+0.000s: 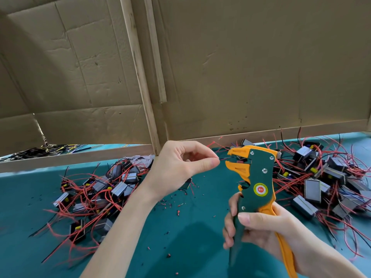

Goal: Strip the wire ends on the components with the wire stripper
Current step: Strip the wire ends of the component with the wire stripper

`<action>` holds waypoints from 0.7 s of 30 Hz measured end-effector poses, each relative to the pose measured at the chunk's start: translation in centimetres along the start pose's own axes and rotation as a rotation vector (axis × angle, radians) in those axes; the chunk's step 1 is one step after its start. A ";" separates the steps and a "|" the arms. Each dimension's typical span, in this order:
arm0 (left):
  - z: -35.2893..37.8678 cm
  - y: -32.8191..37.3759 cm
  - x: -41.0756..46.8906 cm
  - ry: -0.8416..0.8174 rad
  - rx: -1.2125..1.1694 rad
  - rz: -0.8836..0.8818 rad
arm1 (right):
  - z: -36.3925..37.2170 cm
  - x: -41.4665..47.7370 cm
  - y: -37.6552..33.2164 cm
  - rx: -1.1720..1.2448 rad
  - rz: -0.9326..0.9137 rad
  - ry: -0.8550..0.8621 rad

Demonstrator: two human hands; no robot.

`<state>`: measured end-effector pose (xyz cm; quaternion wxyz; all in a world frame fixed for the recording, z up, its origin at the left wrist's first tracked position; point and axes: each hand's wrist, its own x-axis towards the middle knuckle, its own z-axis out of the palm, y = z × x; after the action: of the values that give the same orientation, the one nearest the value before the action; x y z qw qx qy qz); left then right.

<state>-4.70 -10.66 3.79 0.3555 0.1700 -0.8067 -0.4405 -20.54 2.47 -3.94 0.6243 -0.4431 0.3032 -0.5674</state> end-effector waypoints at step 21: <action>-0.7 1.2 -0.4 -0.164 0.002 -0.109 | 0.7 -0.4 0.1 -0.164 0.059 0.084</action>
<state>-3.88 -10.15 4.86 0.2636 0.1772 -0.8231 -0.4707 -19.92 2.97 -3.71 0.5891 -0.4596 0.3874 -0.5400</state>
